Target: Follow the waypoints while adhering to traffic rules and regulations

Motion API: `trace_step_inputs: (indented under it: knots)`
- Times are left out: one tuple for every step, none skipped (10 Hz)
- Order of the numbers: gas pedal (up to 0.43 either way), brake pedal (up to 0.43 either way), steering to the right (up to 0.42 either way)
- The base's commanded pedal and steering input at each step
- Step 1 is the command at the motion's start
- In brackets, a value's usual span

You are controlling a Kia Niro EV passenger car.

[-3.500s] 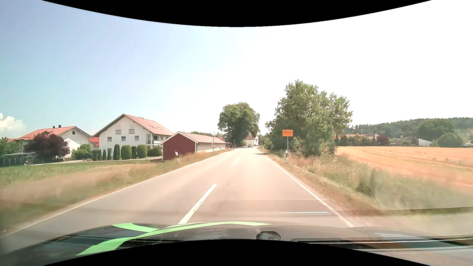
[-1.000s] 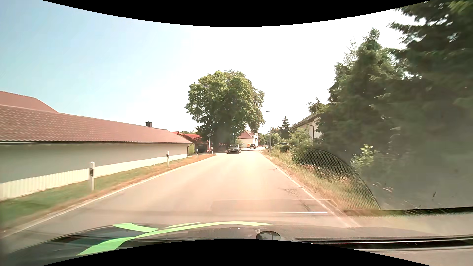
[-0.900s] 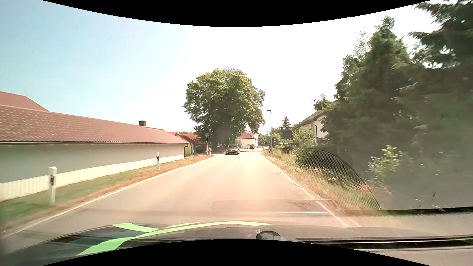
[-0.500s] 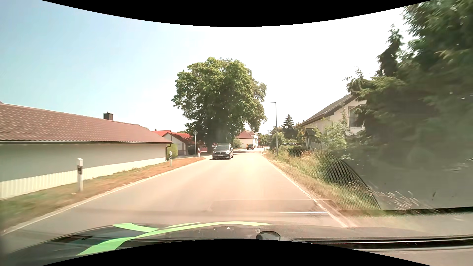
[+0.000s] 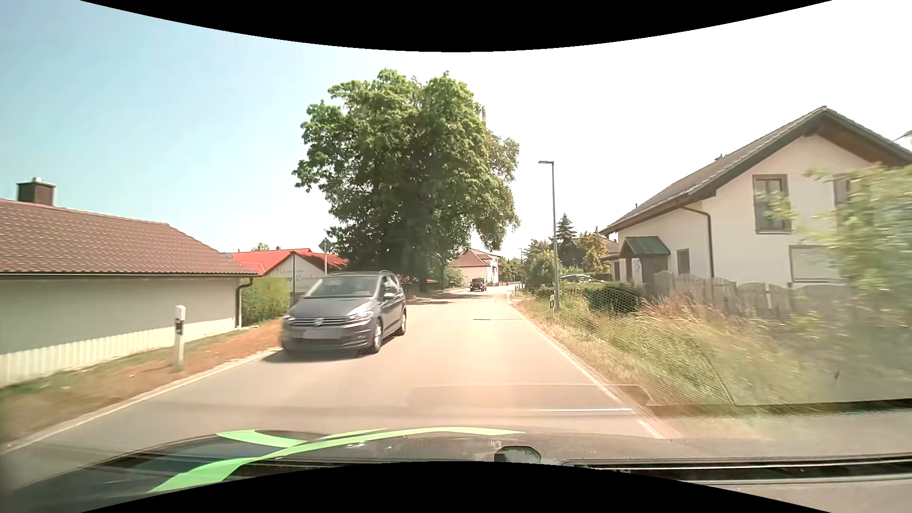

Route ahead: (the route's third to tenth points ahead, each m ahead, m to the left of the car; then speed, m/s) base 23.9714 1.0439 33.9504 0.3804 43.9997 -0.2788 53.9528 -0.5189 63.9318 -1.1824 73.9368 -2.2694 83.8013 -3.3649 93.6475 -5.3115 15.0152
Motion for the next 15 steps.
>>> trace_step_inputs:
  knots:
    - [0.110, 0.000, 0.000]
    - [0.150, 0.000, 0.000]
    - [0.157, 0.000, 0.001]
    - [0.169, 0.000, 0.004]
    - [0.169, 0.000, 0.004]
    - [0.177, 0.000, 0.004]
    - [0.189, 0.000, 0.004]
    - [0.189, 0.000, 0.004]
    - [0.189, 0.000, 0.004]
    - [0.189, 0.000, 0.004]
    - [0.189, 0.000, 0.005]
    - [0.189, 0.000, 0.006]
    - [0.169, 0.000, 0.006]
    - [0.150, 0.000, 0.005]
    - [0.150, 0.000, 0.006]
